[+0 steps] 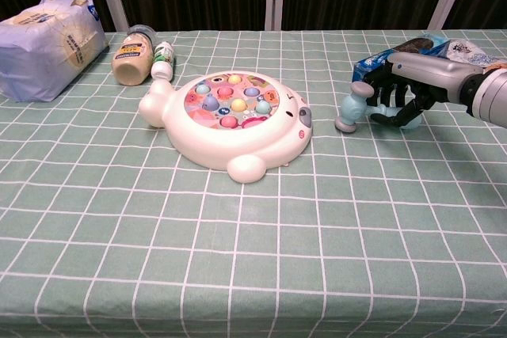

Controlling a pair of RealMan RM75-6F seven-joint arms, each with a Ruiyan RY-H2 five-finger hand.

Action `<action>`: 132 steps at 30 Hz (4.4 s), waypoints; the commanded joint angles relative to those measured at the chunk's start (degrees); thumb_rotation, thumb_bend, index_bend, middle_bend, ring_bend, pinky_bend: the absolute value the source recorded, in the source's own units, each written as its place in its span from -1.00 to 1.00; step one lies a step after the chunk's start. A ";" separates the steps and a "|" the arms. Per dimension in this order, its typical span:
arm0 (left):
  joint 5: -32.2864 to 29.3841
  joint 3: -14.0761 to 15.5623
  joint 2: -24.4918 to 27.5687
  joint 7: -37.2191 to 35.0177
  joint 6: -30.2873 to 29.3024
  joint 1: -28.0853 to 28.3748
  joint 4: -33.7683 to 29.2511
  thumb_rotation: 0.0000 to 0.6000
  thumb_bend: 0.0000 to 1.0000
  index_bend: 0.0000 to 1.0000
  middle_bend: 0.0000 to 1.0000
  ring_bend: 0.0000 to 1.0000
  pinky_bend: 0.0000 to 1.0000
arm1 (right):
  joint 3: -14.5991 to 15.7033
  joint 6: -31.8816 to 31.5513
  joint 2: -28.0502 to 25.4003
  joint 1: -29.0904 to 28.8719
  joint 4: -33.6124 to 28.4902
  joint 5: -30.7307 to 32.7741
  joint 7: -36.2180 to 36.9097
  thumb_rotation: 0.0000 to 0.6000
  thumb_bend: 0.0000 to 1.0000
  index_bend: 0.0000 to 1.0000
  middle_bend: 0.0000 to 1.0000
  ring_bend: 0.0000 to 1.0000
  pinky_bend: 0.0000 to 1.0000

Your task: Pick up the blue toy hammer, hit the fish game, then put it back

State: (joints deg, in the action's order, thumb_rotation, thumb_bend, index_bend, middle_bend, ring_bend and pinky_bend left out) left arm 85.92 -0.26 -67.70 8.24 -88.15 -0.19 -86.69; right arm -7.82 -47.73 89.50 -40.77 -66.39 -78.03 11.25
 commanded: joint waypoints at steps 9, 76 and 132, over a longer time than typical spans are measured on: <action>0.42 0.00 0.36 0.24 -0.43 -0.11 -0.22 1.00 -0.95 -0.76 -0.96 -1.00 -1.00 | -0.02 -1.61 -10.16 -0.66 -10.24 -3.83 1.99 1.00 0.41 0.41 0.30 0.09 0.46; 0.18 -0.55 -0.41 -2.01 0.67 0.99 2.24 1.00 -0.95 -0.76 -0.96 -1.00 -1.00 | -2.84 9.59 -2.40 -25.46 -10.79 27.23 -33.53 1.00 0.48 0.48 0.33 0.13 0.52; 0.72 -0.03 -0.54 -0.33 -0.24 0.18 0.70 1.00 -0.95 -0.76 -0.96 -1.00 -1.00 | 2.76 1.35 0.82 -4.65 3.30 3.14 -0.91 1.00 -0.52 -0.12 -0.20 -0.38 -0.09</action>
State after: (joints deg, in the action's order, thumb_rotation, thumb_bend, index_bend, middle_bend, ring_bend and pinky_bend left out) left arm 86.64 -0.29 -68.23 7.91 -88.39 -0.01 -85.98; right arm -4.99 -46.44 90.35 -45.48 -62.98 -74.92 10.45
